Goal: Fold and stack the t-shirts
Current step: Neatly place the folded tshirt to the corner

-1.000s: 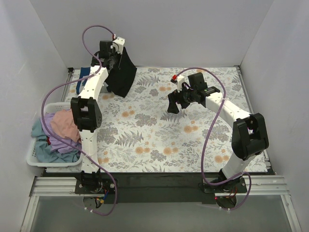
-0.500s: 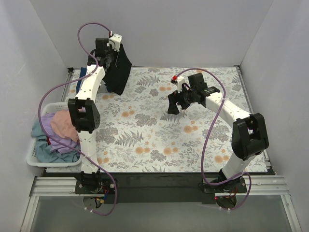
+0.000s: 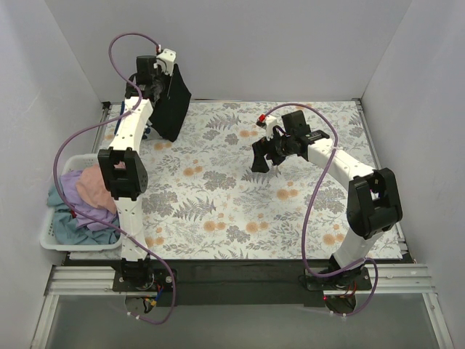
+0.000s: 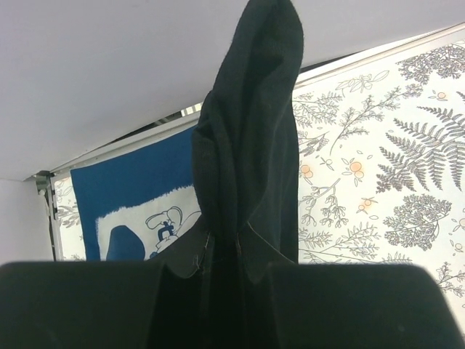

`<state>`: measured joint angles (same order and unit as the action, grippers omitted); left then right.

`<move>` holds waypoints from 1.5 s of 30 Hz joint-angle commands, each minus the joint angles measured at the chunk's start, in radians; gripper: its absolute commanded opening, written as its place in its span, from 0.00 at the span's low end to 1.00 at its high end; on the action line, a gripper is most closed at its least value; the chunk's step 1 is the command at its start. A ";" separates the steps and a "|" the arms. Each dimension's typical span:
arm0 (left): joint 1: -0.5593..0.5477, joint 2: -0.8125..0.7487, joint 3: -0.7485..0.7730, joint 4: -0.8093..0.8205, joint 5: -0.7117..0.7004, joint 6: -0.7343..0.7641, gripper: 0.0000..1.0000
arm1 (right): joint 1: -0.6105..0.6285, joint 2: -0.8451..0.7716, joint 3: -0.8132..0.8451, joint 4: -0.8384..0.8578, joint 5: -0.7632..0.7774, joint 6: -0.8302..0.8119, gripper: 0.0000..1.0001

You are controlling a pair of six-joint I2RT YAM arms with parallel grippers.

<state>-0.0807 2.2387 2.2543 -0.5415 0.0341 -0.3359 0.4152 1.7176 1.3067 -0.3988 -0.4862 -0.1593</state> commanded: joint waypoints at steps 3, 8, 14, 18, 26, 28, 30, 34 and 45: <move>0.004 -0.134 0.010 0.043 -0.002 0.017 0.00 | 0.002 0.007 0.037 -0.003 -0.028 0.006 0.98; 0.031 -0.117 0.011 0.064 0.003 0.026 0.00 | 0.002 0.013 0.046 -0.015 -0.022 0.001 0.98; 0.073 -0.102 -0.007 0.092 0.033 0.024 0.00 | 0.002 0.045 0.066 -0.037 -0.026 -0.002 0.98; 0.120 -0.076 -0.015 0.104 0.062 0.028 0.00 | 0.002 0.069 0.086 -0.051 -0.028 0.000 0.98; 0.220 -0.001 -0.021 0.133 0.185 0.011 0.00 | 0.002 0.112 0.123 -0.087 -0.037 -0.002 0.98; 0.236 0.013 -0.022 0.153 0.217 0.017 0.00 | 0.002 0.120 0.121 -0.089 -0.035 -0.002 0.98; 0.248 0.038 -0.024 0.167 0.228 0.034 0.00 | 0.002 0.131 0.118 -0.091 -0.037 -0.002 0.98; 0.272 0.075 -0.032 0.210 0.268 0.055 0.00 | 0.002 0.146 0.124 -0.095 -0.038 0.000 0.98; 0.337 -0.002 -0.257 0.472 0.550 0.106 0.00 | 0.002 0.178 0.132 -0.104 -0.032 0.000 0.98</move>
<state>0.2420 2.3299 2.0224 -0.1898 0.4290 -0.2619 0.4152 1.8851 1.3952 -0.4839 -0.5014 -0.1600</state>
